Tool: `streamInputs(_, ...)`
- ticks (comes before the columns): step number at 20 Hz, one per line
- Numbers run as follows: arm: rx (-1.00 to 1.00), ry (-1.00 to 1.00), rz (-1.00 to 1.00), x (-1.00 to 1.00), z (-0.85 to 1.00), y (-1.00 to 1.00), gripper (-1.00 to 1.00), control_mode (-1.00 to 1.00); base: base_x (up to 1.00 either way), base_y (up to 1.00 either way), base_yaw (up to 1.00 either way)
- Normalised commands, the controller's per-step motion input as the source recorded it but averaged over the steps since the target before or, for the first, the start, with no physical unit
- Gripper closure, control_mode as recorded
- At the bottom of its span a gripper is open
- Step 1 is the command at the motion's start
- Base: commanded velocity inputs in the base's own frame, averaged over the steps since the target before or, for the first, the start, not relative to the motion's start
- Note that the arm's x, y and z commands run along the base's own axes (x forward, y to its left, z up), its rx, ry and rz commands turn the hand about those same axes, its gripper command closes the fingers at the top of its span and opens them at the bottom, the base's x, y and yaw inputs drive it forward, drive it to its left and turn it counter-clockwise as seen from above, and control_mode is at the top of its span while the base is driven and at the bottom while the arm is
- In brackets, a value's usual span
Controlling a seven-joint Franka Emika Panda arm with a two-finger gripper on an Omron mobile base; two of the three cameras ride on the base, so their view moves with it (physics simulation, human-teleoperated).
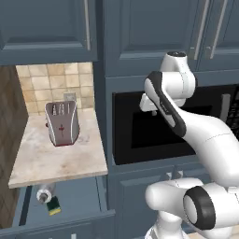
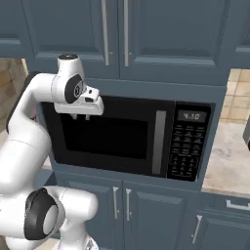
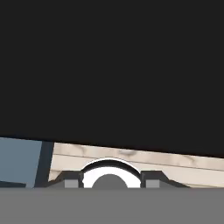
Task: Restock the sink supplies by placing the sponge and soap dispenser on the counter and next to the sink. Make sure the soap dispenser is upright.
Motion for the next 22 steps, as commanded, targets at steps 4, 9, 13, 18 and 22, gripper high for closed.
streamInputs(4, 0.0, 0.0, 0.0, 0.0, 0.0, 0.0, -1.0, 1.0, -0.44, 0.0, 0.0)
streamInputs(9, 0.0, 0.0, 0.0, 0.0, 0.0, 0.0, -1.0, 1.0, -1.0, 0.11, 0.0)
streamInputs(13, 0.0, 0.0, 0.0, 0.0, 0.0, 0.0, -1.0, 1.0, -0.61, 0.75, -0.01)
streamInputs(18, 0.0, 0.0, 0.0, 0.0, 0.0, 0.0, -1.0, 1.0, -0.07, 0.98, 0.0)
streamInputs(22, 0.0, 0.0, 0.0, 0.0, 0.0, 0.0, -1.0, 1.0, 0.0, 0.55, 0.0)
